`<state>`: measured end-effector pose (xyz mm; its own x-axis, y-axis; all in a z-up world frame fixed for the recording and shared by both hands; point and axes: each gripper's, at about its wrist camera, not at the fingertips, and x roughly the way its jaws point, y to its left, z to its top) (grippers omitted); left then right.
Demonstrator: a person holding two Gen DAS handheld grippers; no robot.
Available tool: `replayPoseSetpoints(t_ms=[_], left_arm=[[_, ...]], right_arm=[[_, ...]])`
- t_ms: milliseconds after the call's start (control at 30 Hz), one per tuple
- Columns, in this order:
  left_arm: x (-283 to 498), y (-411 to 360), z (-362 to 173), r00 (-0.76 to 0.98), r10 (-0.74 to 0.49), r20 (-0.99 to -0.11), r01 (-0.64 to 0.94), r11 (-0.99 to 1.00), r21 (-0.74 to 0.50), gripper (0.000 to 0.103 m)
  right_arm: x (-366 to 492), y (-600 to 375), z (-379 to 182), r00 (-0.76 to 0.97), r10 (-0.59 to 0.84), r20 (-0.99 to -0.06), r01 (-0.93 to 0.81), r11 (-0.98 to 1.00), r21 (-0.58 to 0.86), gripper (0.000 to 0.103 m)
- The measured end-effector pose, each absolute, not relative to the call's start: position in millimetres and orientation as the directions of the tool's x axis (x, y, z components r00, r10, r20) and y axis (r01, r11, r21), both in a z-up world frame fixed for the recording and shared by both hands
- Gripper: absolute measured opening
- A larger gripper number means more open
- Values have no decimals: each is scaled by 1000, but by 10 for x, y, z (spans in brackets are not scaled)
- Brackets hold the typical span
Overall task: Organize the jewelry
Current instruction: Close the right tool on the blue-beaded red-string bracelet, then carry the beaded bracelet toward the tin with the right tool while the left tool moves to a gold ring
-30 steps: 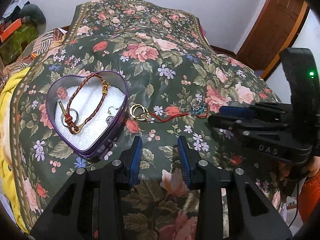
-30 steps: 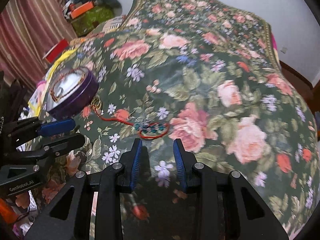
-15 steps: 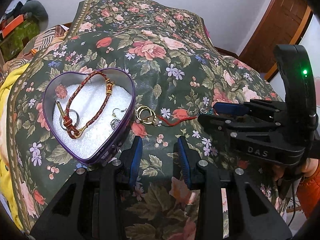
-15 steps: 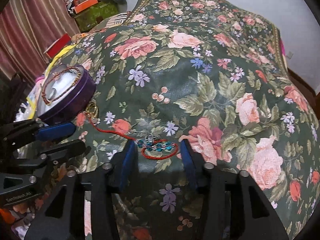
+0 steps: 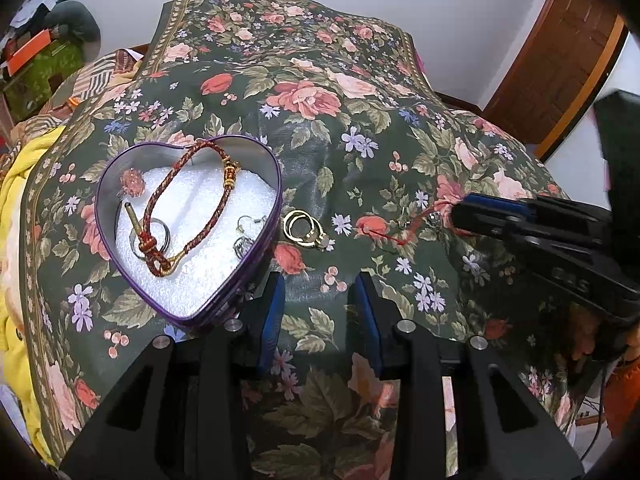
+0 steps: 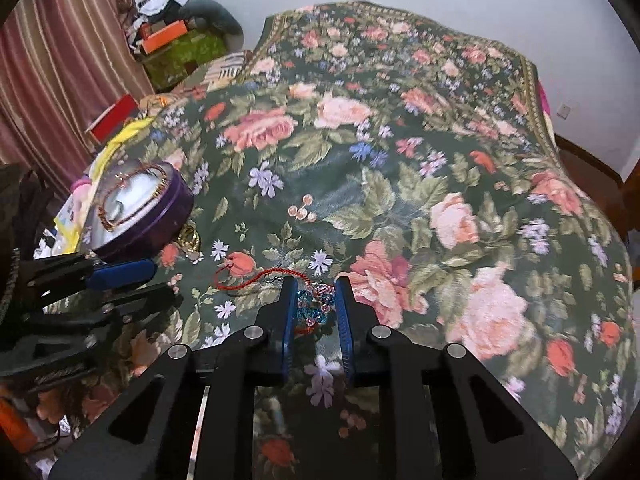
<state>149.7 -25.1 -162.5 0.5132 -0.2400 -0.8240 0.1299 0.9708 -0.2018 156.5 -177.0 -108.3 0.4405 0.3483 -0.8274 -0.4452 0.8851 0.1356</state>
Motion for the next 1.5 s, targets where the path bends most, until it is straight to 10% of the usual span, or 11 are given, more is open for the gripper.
replayPoseSetpoints(t_ms=[500, 733, 1500], left_arm=[[1725, -371, -1686, 532, -189, -825, 129, 981, -142, 35], [1757, -365, -1696, 533, -172, -828, 127, 984, -122, 6], [1343, -406, -1135, 609, -253, -751, 191, 967, -171, 3]], right_arm=[[1425, -2048, -949, 485, 370, -793, -425, 892, 156, 17], [1390, -2125, -966, 483, 382, -788, -408, 894, 183, 17], [1332, -2074, -763, 513, 433, -742, -418, 880, 225, 17]])
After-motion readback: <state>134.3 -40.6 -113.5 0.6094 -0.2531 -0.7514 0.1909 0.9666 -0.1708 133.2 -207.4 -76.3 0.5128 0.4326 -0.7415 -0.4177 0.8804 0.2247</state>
